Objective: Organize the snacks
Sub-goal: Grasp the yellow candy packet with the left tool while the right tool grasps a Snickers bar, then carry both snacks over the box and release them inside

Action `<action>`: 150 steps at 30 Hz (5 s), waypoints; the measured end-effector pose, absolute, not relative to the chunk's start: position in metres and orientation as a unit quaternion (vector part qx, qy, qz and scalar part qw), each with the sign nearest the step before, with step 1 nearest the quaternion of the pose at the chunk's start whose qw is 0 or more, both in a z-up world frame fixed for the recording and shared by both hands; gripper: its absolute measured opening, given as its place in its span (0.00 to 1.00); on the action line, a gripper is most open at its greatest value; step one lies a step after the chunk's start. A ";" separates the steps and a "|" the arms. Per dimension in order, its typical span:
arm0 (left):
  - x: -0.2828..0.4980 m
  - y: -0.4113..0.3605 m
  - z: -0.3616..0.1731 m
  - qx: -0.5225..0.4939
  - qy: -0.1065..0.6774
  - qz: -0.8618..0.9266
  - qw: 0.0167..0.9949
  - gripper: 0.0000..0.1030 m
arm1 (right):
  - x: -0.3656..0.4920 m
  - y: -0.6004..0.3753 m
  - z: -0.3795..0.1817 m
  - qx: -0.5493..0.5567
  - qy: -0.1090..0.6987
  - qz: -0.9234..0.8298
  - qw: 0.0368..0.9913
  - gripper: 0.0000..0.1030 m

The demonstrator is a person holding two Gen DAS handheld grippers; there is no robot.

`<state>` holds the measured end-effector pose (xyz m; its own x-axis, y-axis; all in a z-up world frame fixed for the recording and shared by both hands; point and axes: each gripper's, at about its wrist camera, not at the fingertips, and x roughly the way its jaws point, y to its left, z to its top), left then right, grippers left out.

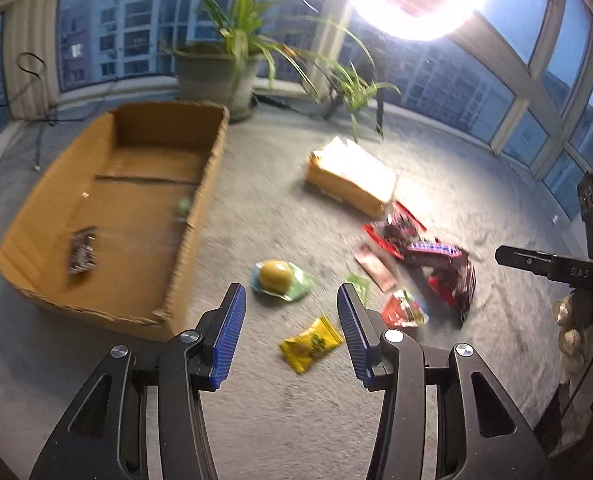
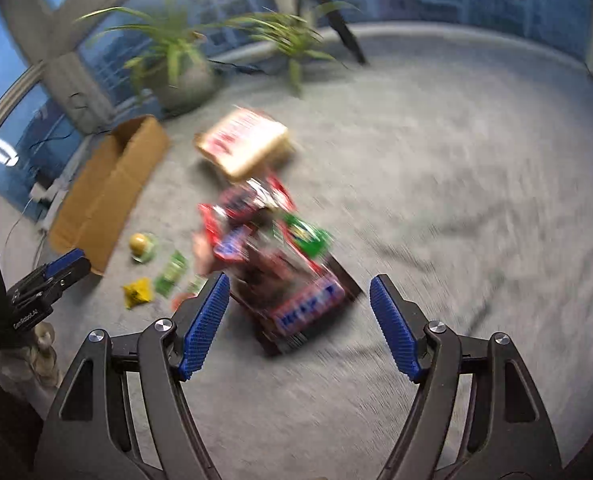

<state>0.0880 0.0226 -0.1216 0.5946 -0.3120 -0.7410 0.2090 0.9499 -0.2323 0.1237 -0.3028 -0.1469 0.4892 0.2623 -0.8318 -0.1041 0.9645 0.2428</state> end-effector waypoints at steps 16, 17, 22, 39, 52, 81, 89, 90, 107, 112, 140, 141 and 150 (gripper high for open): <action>0.099 0.011 -0.157 -0.044 0.465 -0.177 0.866 0.45 | 0.130 -0.311 -0.187 0.158 0.547 0.089 0.817 0.59; 0.100 0.011 -0.157 -0.049 0.466 -0.180 0.865 0.45 | 0.132 -0.309 -0.189 0.159 0.549 0.089 0.816 0.59; 0.104 0.008 -0.164 -0.043 0.475 -0.191 0.858 0.45 | 0.139 -0.301 -0.193 0.149 0.554 0.087 0.815 0.58; 0.083 -0.017 -0.173 0.036 0.480 -0.207 0.852 0.33 | 0.139 -0.284 -0.193 0.047 0.558 0.080 0.825 0.54; 0.079 -0.016 -0.175 0.043 0.468 -0.177 0.865 0.21 | 0.131 -0.284 -0.194 0.005 0.555 0.081 0.828 0.35; 0.069 0.011 -0.130 -0.033 0.428 -0.155 0.890 0.20 | 0.121 -0.266 -0.128 0.029 0.484 0.122 0.866 0.30; 0.071 0.039 -0.103 -0.050 0.396 -0.132 0.907 0.20 | 0.137 -0.213 -0.098 0.020 0.447 0.176 0.877 0.30; 0.072 0.044 -0.100 -0.050 0.392 -0.127 0.910 0.20 | 0.139 -0.204 -0.095 0.019 0.444 0.182 0.877 0.30; 0.099 0.111 -0.088 -0.073 0.372 -0.066 0.923 0.20 | 0.180 -0.071 -0.085 -0.020 0.416 0.275 0.867 0.30; 0.108 0.125 -0.093 -0.075 0.376 -0.053 0.922 0.20 | 0.195 -0.036 -0.090 -0.022 0.417 0.299 0.858 0.30; 0.120 0.147 -0.107 -0.091 0.389 -0.017 0.916 0.26 | 0.208 -0.017 -0.098 -0.014 0.414 0.319 0.852 0.79; 0.119 0.146 -0.107 -0.092 0.389 -0.018 0.917 0.26 | 0.207 -0.023 -0.097 -0.013 0.412 0.318 0.854 0.79; 0.111 0.113 -0.097 -0.089 0.381 -0.043 0.919 0.26 | 0.199 -0.105 -0.083 -0.005 0.413 0.284 0.865 0.79</action>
<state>0.1106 0.1129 -0.0973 0.7058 -0.1468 -0.6930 0.0117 0.9806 -0.1959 0.1993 -0.1052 -0.0834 0.4980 0.4878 -0.7170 -0.4956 0.8385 0.2262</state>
